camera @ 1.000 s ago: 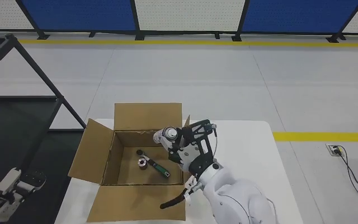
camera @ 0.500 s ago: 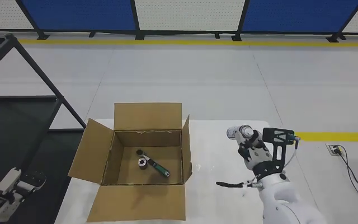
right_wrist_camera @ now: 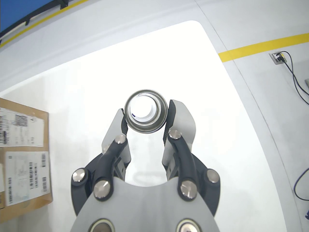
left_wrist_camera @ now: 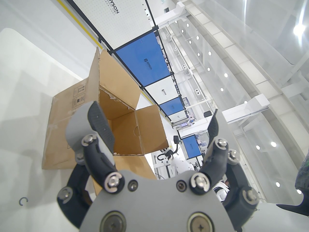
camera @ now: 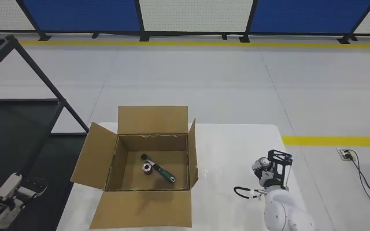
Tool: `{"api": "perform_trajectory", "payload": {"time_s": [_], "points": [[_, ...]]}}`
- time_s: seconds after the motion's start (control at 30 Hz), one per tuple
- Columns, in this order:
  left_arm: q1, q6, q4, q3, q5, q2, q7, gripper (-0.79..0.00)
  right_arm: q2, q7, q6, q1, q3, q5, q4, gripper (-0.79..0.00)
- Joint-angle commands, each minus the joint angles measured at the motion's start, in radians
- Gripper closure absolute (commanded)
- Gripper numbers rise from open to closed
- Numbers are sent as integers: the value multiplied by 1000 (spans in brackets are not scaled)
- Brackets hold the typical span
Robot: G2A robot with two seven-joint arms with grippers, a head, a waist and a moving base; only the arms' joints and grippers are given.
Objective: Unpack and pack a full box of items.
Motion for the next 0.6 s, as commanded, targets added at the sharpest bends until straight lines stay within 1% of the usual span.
{"api": "perform_trajectory", "payload": {"time_s": [0.0, 0.13, 0.33, 0.37, 0.4, 0.47, 0.5, 0.53, 0.57], "points": [[0, 0, 0, 0, 0, 0, 0, -785, 0, -14, 10, 13, -7, -13, 35, 0], [0, 0, 0, 0, 0, 0, 0, -785, 1, -23, 15, 32, -14, -23, 78, 0], [0, 0, 0, 0, 0, 0, 0, -785, 3, 12, 19, 54, -17, -26, 131, -6], [0, 0, 0, 0, 0, 0, 0, -785, 4, 18, 21, 58, -17, -31, 138, -77], [0, 0, 0, 0, 0, 0, 0, -785, 4, 19, 22, 62, -19, -33, 142, -175], [0, 0, 0, 0, 0, 0, 0, -785, 4, 22, 24, 66, -20, -28, 147, -323], [0, 0, 0, 0, 0, 0, 0, -785, 4, 22, 25, 66, -20, -27, 147, -480], [0, 0, 0, 0, 0, 0, 0, -785, 5, 22, 27, 66, -20, -26, 146, -603], [0, 0, 0, 0, 0, 0, 0, -785, 5, 23, 29, 65, -20, -25, 141, -671]]}}
